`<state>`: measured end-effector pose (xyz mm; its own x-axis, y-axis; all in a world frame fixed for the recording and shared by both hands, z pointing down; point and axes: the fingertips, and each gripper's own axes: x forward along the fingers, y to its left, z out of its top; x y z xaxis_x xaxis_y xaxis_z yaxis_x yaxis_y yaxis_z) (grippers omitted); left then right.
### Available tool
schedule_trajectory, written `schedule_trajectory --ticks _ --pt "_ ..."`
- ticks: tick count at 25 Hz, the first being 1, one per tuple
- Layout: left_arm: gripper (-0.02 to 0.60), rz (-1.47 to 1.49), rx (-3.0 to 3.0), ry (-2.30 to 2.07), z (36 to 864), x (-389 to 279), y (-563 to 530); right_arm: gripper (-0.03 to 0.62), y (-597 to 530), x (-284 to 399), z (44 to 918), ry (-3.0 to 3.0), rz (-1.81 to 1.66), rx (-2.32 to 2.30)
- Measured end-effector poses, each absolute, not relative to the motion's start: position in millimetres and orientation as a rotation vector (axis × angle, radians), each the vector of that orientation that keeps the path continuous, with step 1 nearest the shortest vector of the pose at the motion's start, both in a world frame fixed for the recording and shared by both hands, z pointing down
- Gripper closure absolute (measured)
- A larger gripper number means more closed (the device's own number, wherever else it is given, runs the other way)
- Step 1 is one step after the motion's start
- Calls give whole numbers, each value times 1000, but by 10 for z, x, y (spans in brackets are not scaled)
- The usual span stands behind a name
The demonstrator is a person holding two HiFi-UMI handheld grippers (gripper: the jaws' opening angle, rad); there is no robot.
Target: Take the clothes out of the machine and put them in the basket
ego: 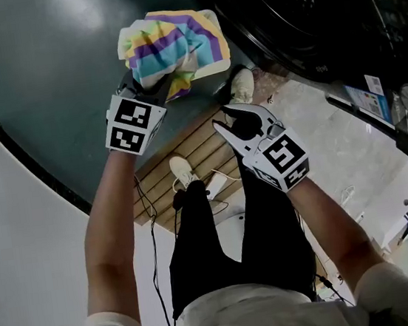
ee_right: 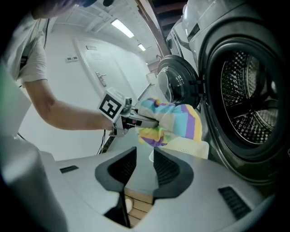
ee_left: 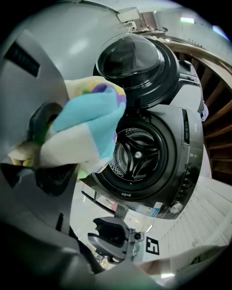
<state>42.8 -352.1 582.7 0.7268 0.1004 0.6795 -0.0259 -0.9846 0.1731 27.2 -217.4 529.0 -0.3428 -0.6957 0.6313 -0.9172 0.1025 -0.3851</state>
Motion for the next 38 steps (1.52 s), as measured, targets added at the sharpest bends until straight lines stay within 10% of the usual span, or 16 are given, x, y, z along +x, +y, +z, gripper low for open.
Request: schedule_trajectory --ticks 21,28,38 --pt "477 1573 2566 261 8022 549 -3573 485 -2547 664 5799 -2141 1039 1485" --pt "354 1754 2460 204 8685 503 -3669 485 -2509 796 6024 -2126 1063 1488" --pt "348 1579 2452 29 8123 409 -3644 485 -2470 884 5745 -2141 1028 1521"
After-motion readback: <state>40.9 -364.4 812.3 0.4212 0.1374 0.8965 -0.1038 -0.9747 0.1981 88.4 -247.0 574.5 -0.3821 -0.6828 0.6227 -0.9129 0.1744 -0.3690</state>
